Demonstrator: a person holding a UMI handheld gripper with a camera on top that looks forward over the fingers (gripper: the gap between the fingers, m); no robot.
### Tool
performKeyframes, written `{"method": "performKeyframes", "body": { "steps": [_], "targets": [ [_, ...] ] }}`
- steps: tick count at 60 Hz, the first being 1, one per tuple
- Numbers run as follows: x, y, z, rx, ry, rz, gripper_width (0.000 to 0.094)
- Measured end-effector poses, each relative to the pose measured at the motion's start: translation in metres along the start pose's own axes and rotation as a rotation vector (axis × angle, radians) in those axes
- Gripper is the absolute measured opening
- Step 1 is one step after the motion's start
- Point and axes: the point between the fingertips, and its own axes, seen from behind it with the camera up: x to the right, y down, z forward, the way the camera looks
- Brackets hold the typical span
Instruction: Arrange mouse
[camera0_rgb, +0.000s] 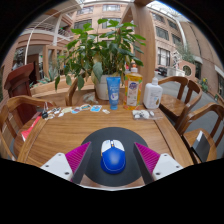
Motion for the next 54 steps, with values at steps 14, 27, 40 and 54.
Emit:
{"method": "performKeyframes", "body": {
  "steps": [14, 27, 40, 54],
  "targets": [
    [-0.009, -0.051, -0.117, 0.134, 0.028, -0.055, 0.0857],
    [-0.016, -0.057, -0.201, 0.189, 0.043, -0.101, 0.0856],
    [-0.017, -0.03, -0.243, 0.169, 0.017, -0.091, 0.0854],
    [-0.01, -0.012, -0.247, 0.136, 0.006, -0.072, 0.0855]
  ]
}}
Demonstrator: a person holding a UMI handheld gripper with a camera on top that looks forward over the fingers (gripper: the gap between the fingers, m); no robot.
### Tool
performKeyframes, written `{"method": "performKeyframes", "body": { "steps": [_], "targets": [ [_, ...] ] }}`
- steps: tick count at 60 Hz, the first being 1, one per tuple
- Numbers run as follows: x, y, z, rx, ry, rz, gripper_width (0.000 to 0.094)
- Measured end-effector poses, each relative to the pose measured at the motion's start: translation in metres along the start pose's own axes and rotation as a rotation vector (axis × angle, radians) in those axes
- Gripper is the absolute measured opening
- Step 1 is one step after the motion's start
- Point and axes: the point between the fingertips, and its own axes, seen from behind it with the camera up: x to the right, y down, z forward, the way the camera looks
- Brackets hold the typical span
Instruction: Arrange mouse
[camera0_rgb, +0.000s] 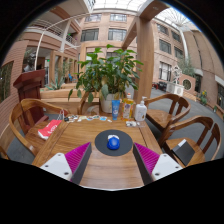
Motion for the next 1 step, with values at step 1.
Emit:
{"method": "performKeyframes", "body": {
  "steps": [1],
  "targets": [
    [-0.0001, 0.0006, 0.0002, -0.002, -0.002, 0.002, 0.0855]
  ]
}}
